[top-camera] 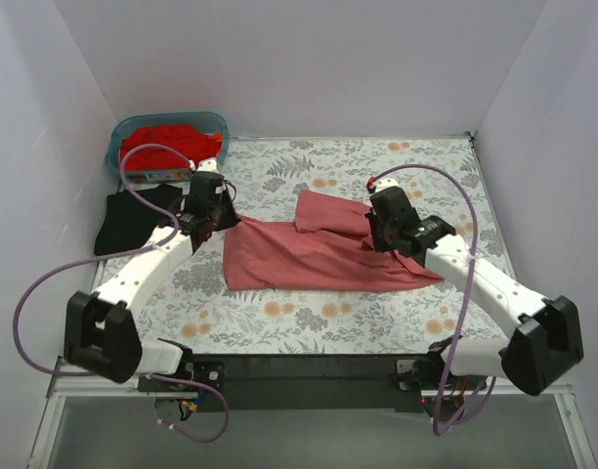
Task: Fold and stack the t-shirts
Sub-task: Flatten the tshirt out
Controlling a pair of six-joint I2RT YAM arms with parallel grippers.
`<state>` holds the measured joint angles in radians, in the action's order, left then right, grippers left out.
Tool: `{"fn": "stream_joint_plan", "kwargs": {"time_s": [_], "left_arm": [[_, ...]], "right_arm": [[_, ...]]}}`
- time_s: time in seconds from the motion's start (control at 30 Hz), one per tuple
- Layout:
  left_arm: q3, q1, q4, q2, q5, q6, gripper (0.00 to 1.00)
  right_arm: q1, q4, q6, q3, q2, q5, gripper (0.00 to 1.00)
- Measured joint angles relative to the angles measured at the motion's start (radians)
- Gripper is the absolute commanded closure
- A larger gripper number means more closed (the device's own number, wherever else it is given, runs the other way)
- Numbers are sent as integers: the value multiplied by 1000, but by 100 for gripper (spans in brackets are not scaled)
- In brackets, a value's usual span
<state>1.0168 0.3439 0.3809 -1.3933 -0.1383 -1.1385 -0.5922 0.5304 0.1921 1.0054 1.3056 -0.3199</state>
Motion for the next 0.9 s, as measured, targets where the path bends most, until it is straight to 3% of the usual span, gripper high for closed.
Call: {"fn": "stream_joint_plan", "kwargs": {"time_s": [0.13, 0.37, 0.4, 0.47, 0.5, 0.53, 0.57, 0.6, 0.73, 0.9], "left_arm": [[-43, 0, 100, 231, -14, -69, 100], [-221, 0, 297, 760, -31, -275, 100], [-243, 0, 329, 822, -31, -311, 100], [-289, 0, 394, 936, -29, -381, 81], [-307, 0, 425, 992, -31, -408, 75], [-321, 0, 443, 1034, -31, -430, 69], [-330, 0, 467, 1081, -34, -451, 52], [-334, 0, 488, 1129, -39, -472, 47], [-330, 0, 505, 1164, -61, -481, 44], [-322, 0, 481, 1082, -70, -442, 45]], "right_arm": [[1, 125, 108, -14, -214, -77, 99], [1, 342, 421, -150, -862, -66, 99], [2, 367, 468, -165, -943, -44, 92], [2, 421, 542, -200, -1073, 11, 78], [2, 450, 567, -213, -1117, 40, 66], [2, 470, 578, -220, -1141, 61, 61], [2, 495, 590, -226, -1161, 89, 57], [2, 509, 589, -227, -1166, 110, 50], [2, 532, 535, -221, -1129, 166, 44], [2, 517, 439, -181, -1010, 133, 43]]}}
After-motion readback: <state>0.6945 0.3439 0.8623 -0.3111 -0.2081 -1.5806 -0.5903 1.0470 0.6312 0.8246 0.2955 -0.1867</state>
